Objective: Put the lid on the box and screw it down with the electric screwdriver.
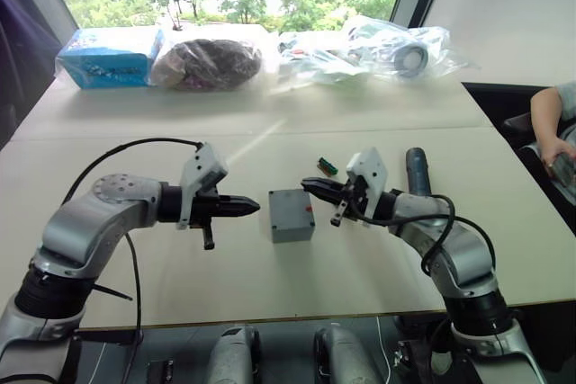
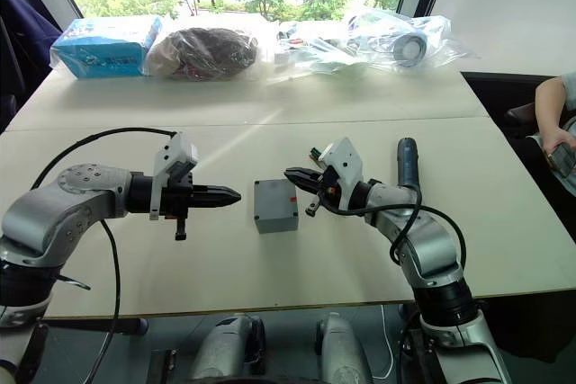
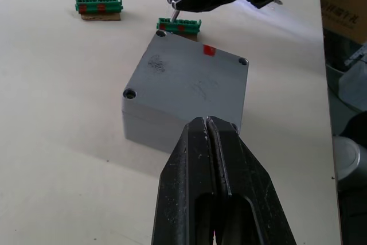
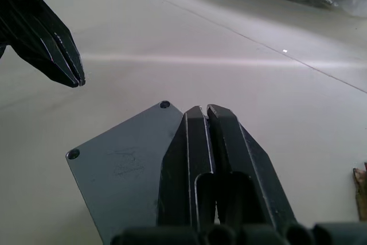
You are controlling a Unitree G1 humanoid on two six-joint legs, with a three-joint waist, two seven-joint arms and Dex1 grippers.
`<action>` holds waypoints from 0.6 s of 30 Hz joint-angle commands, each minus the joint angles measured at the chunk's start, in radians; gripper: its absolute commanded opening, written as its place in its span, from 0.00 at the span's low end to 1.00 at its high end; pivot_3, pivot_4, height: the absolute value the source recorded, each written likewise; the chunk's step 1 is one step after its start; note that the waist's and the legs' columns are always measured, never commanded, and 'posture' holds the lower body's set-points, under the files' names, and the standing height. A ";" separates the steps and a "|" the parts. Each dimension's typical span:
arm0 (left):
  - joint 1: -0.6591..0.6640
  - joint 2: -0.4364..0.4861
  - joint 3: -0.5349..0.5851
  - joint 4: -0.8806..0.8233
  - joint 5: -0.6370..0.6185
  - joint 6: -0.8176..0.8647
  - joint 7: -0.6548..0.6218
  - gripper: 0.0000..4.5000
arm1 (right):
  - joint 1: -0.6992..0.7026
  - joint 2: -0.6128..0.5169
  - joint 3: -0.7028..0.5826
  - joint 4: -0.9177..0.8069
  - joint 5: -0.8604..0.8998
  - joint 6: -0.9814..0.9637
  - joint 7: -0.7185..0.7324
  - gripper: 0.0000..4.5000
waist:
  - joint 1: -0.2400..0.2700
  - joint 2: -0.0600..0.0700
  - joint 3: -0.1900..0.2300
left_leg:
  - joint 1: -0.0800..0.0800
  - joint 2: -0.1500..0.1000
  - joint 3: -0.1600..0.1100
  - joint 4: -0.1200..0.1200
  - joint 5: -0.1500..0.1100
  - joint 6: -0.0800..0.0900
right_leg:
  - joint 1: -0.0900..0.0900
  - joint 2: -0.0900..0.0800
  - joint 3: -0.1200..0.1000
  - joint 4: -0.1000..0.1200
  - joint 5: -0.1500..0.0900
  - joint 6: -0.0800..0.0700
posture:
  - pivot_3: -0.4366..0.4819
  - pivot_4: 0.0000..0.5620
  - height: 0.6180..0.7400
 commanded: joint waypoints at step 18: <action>-0.029 -0.009 -0.001 -0.005 0.005 -0.022 0.020 0.00 | -0.014 0.013 0.023 0.058 -0.033 -0.058 -0.029 0.01 | 0.000 0.000 0.000 | 0.000 0.000 0.000 0.000 0.000 0.000 | 0.000 0.000 0.000 0.000 0.000 0.000 | 0.48 0.27 1.00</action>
